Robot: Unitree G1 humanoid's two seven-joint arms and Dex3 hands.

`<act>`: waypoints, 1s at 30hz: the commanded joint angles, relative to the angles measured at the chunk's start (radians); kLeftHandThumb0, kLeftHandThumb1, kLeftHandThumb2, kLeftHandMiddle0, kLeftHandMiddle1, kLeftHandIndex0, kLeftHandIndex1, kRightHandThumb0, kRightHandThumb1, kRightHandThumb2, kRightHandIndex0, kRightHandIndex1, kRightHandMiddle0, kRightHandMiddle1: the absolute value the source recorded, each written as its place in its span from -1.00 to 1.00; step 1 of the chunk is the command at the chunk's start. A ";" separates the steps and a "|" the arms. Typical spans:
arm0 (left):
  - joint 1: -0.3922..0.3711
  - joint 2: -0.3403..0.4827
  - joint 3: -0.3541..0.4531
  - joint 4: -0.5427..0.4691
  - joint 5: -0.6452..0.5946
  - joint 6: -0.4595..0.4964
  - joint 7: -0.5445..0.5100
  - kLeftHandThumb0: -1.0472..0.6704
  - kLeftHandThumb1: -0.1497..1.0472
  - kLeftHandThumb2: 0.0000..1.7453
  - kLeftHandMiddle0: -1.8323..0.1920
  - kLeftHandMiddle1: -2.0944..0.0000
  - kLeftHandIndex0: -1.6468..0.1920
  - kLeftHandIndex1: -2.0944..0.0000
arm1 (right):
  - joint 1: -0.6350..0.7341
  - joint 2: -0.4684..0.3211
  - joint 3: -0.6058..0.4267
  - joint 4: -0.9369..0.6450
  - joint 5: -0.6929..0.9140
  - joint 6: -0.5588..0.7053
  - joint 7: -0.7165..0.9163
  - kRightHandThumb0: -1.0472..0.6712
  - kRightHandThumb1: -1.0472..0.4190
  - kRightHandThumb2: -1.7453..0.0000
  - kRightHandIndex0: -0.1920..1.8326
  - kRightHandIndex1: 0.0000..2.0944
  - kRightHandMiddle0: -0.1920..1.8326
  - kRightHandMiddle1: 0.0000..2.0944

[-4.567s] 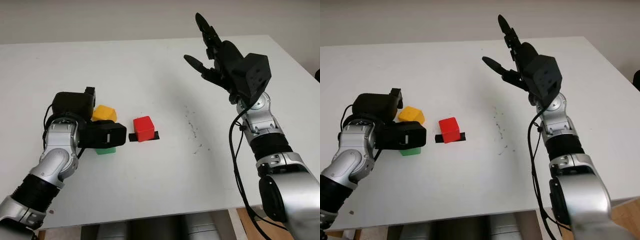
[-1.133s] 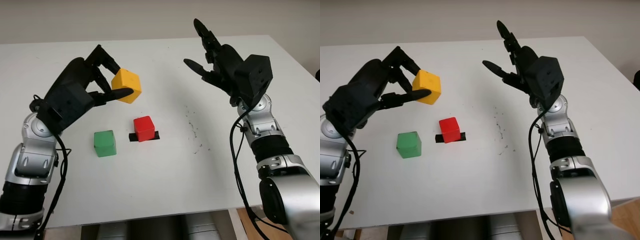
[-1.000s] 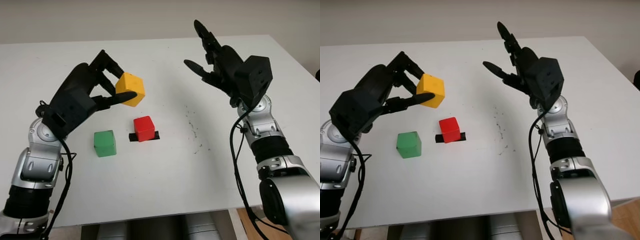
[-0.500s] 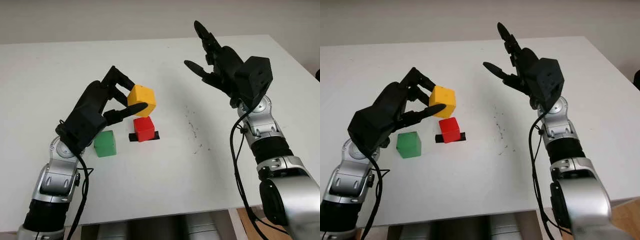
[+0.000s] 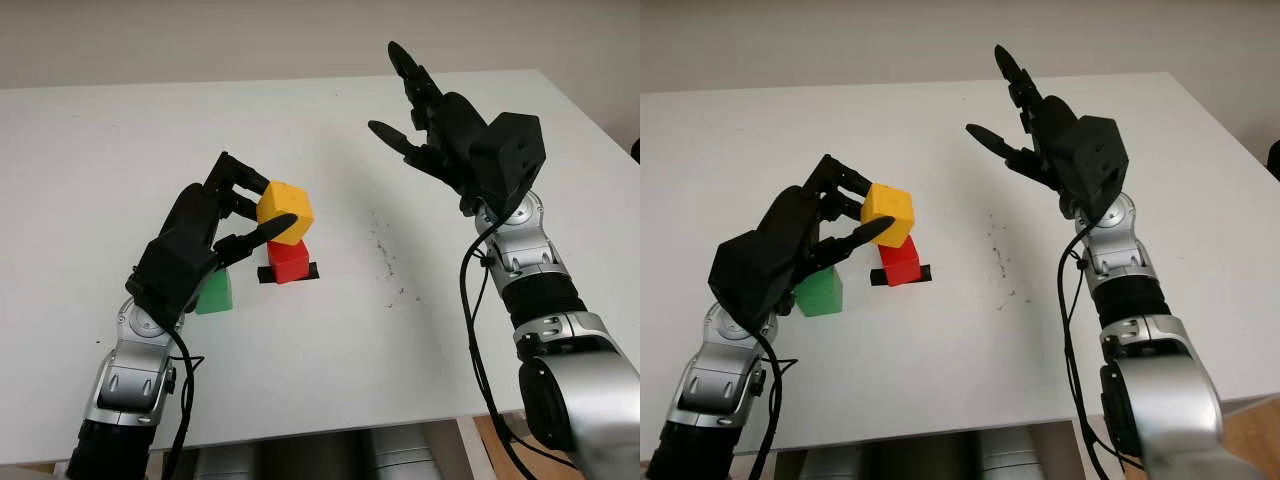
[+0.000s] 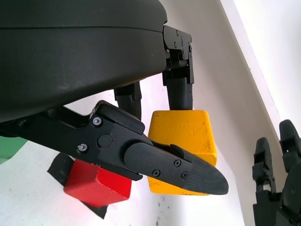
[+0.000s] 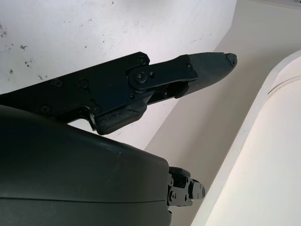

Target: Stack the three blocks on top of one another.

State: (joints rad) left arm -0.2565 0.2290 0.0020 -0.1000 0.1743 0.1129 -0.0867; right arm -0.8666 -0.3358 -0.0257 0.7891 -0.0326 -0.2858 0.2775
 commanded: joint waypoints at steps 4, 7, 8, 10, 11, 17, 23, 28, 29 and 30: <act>0.003 -0.019 -0.013 0.049 0.012 -0.071 0.035 -0.22 1.00 -0.78 0.57 -0.57 0.57 -0.83 | -0.004 0.004 -0.005 -0.004 0.003 -0.004 0.000 -0.73 -1.00 0.79 -1.00 -0.97 -0.80 -0.95; 0.002 -0.034 -0.010 0.069 0.004 -0.089 0.051 -0.24 1.00 -0.76 0.66 -0.50 0.58 -0.81 | -0.002 0.003 -0.004 -0.007 -0.001 -0.005 -0.006 -0.73 -1.00 0.79 -1.00 -0.97 -0.80 -0.95; -0.001 -0.036 -0.006 0.077 -0.009 -0.102 0.045 -0.24 1.00 -0.77 0.67 -0.45 0.57 -0.78 | -0.001 0.003 -0.005 -0.008 0.002 -0.007 -0.001 -0.73 -1.00 0.79 -1.00 -0.97 -0.80 -0.95; -0.008 -0.038 0.001 0.095 -0.026 -0.131 0.042 -0.23 1.00 -0.78 0.59 0.30 0.55 -0.74 | 0.000 0.004 -0.007 -0.009 0.007 -0.008 0.002 -0.72 -1.00 0.79 -1.00 -0.97 -0.80 -0.95; -0.010 -0.038 0.002 0.101 -0.030 -0.141 0.044 -0.22 1.00 -0.79 0.55 0.56 0.54 -0.73 | 0.001 0.004 -0.008 -0.010 0.009 -0.008 0.002 -0.72 -1.00 0.79 -1.00 -0.97 -0.80 -0.95; -0.008 -0.046 0.008 0.088 -0.030 -0.140 0.058 -0.22 1.00 -0.81 0.64 0.95 0.48 -0.72 | -0.001 0.002 -0.006 -0.004 0.002 -0.014 -0.002 -0.72 -1.00 0.79 -0.99 -0.96 -0.80 -0.95; 0.000 -0.043 0.001 0.103 0.000 -0.156 0.081 -0.22 1.00 -0.83 0.75 0.98 0.47 -0.69 | -0.003 0.002 -0.009 0.000 0.010 -0.010 0.010 -0.72 -1.00 0.79 -0.98 -0.95 -0.80 -0.95; 0.003 -0.045 -0.002 0.122 0.005 -0.165 0.088 -0.22 1.00 -0.85 0.80 0.97 0.47 -0.66 | -0.004 0.002 -0.008 -0.005 0.010 0.001 0.010 -0.72 -1.00 0.80 -0.98 -0.95 -0.80 -0.95; 0.004 -0.045 -0.003 0.126 0.007 -0.166 0.090 -0.22 1.00 -0.85 0.80 0.97 0.46 -0.66 | -0.005 0.001 -0.008 -0.005 0.009 -0.001 0.011 -0.71 -1.00 0.80 -0.98 -0.95 -0.80 -0.95; 0.005 -0.046 -0.003 0.130 0.007 -0.165 0.091 -0.22 1.00 -0.86 0.80 0.96 0.46 -0.66 | -0.004 0.000 -0.007 -0.006 0.006 -0.003 0.009 -0.71 -1.00 0.80 -0.98 -0.95 -0.80 -0.95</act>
State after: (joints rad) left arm -0.2563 0.1887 0.0029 0.0245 0.1788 -0.0413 -0.0014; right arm -0.8664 -0.3348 -0.0261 0.7894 -0.0299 -0.2884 0.2867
